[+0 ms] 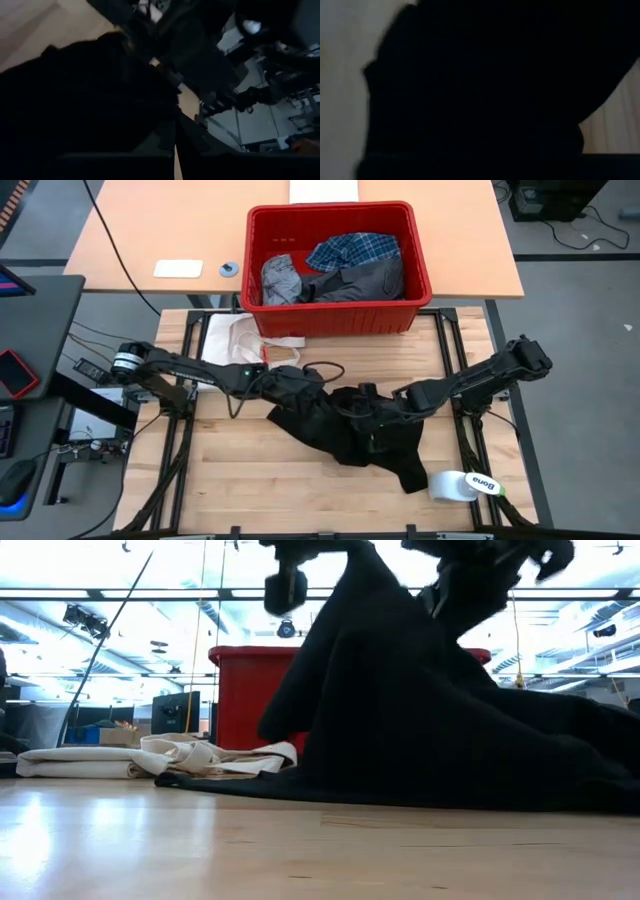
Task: Fold Laundry from Bin
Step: Fold the black shirt
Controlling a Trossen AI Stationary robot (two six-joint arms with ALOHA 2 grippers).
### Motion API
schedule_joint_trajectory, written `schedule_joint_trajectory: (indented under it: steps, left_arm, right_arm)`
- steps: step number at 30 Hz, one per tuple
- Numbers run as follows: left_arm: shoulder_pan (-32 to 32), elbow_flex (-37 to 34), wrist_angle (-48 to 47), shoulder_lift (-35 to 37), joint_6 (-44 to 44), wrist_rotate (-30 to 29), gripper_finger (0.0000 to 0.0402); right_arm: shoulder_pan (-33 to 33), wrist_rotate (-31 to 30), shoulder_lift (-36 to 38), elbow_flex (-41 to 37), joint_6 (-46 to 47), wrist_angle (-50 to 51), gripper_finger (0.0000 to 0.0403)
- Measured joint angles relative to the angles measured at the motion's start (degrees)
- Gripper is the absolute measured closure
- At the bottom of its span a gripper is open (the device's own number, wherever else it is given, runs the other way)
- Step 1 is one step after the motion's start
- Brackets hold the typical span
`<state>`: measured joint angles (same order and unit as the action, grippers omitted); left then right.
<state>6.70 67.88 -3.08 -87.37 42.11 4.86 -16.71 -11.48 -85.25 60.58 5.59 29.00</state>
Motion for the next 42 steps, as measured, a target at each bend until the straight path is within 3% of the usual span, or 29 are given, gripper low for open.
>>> schedule_joint_trajectory:
  steps: [5, 11, 16, 20, 25, 29, 32, 35, 39, 42]
  left_arm:
    - [-0.1, 0.0, 5.33, 7.52, -6.07, -3.79, 0.0398]
    - [-0.35, 0.02, 20.24, 17.86, -15.23, -3.87, 0.0398]
    - [0.05, 0.07, 33.02, 23.51, -19.52, -3.85, 0.0398]
    - [0.8, 1.23, 41.95, 23.84, -21.65, -3.86, 0.0398]
    - [2.93, 8.21, 42.21, 21.46, -26.63, -3.68, 0.0398]
    - [6.05, 15.25, 42.06, 19.43, -30.27, -1.26, 0.0395]
    - [9.72, 20.72, 39.89, 17.93, -31.19, 2.63, 0.0394]
    - [13.7, 25.69, 31.98, 16.49, -30.12, 4.94, 0.0393]
    - [18.6, 30.41, 19.03, 14.73, -29.08, 4.88, 0.0393]
    - [21.88, 31.1, 16.69, 13.24, -26.44, 4.81, 0.0393]
  right_arm:
    - [-2.3, -2.22, 6.02, 8.88, -2.7, 1.04, 0.0388]
    - [-4.13, -1.78, 13.31, 26.92, -7.81, 0.92, 0.0394]
    - [-5.72, 4.92, 16.44, 38.47, -11.4, -0.92, 0.0396]
    - [-6.32, 12.56, 17.13, 41.93, -12.59, -8.66, 0.0396]
    - [-6.33, 26.7, 16.97, 42.42, -12.93, -21.63, 0.0395]
    - [-6.86, 33.36, 17.15, 42.42, -9.16, -31.21, 0.0395]
    - [-8.15, 34.45, 17.45, 42.51, -4.91, -33.91, 0.0394]
    - [-10.08, 35.31, 17.49, 42.51, -1.77, -32.14, 0.0394]
    - [-13.08, 35.56, 16.01, 42.45, 2.6, -29.53, 0.0393]
    - [-15.29, 35.8, 14.28, 42.45, 7.0, -28.12, 0.0393]
